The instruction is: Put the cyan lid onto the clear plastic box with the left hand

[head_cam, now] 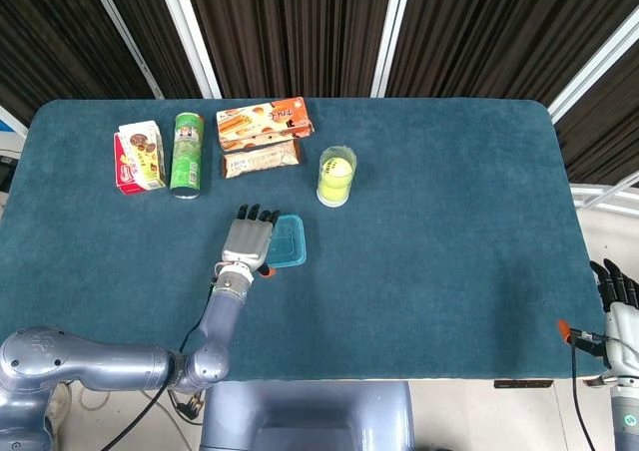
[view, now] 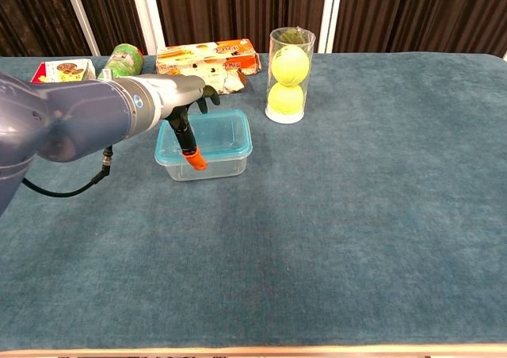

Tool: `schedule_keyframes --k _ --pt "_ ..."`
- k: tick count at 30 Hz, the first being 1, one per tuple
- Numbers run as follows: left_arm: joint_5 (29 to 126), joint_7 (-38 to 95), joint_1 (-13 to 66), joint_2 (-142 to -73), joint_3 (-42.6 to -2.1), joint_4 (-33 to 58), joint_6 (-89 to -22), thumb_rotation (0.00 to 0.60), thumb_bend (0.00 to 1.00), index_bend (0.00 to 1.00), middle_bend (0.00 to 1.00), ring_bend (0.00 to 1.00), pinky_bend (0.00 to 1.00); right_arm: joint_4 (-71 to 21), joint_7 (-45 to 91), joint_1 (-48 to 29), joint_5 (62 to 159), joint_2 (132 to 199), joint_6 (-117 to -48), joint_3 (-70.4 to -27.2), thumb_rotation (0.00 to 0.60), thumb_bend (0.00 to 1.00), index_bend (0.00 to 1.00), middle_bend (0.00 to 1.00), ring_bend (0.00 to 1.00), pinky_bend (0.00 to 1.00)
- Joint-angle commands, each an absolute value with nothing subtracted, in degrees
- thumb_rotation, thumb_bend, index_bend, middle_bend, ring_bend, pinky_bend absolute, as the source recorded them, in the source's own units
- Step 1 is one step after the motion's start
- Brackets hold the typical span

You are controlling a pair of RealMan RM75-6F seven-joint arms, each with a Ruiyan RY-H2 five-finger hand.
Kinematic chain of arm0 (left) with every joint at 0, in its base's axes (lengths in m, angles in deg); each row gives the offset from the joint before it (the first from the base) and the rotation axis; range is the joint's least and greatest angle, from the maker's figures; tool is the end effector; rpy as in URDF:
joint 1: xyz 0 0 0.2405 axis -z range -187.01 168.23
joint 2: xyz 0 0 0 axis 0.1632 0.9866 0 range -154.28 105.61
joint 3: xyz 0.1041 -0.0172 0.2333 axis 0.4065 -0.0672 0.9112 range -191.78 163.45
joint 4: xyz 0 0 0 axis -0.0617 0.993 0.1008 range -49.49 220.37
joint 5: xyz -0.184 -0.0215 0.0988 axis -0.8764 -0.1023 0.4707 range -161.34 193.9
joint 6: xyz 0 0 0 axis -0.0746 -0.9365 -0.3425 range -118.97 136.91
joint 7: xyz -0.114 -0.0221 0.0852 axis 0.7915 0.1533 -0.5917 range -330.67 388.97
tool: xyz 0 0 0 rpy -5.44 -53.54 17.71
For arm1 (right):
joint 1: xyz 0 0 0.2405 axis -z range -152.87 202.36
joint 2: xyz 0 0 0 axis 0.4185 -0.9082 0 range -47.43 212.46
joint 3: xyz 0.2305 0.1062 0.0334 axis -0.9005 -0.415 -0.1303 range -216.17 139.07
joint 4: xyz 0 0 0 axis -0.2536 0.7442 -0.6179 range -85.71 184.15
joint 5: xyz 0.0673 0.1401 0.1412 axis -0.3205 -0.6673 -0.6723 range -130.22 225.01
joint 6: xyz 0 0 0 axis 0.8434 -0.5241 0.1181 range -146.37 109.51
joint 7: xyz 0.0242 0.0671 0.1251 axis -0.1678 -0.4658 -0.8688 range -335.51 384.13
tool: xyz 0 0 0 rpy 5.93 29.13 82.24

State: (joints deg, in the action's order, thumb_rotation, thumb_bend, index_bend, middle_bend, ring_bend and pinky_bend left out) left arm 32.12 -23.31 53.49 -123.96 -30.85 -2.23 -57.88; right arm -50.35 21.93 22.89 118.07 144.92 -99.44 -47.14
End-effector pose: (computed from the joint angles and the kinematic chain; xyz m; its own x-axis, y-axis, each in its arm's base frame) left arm -0.0613 0.3601 -0.0619 0.5078 0.3960 0.7651 0.8579 -0.1514 -0.4910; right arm -0.3274 -0.1789 0.1727 0.2227 0.0183 0.9747 -0.9388 0.2735 0.2093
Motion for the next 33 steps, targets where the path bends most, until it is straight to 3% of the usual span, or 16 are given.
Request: schedule_keyframes --k 1,20,33 --pt "32.1 -23.5 53.5 -124.0 -30.7 -2.2 -57.8 0.600 0.23 0.09 0.36 0.01 0.00 -50.3 21.9 22.9 118.0 144.9 -99.4 -47.2 0.600 0.29 0.10 0.00 0.00 0.00" --pt "32.1 -25.9 54.0 -123.4 -30.1 -3.0 -58.1 0.600 0.14 0.05 0.11 0.00 0.00 -50.5 21.9 22.9 118.0 144.8 -99.3 -47.2 0.600 0.29 0.10 0.00 0.00 0.00" --pt "32.6 -26.3 54.0 -123.1 -29.8 -3.3 -58.0 0.600 0.12 0.05 0.09 0.00 0.00 -50.5 22.0 22.9 117.8 144.8 -99.3 -47.2 0.600 0.29 0.10 0.00 0.00 0.00"
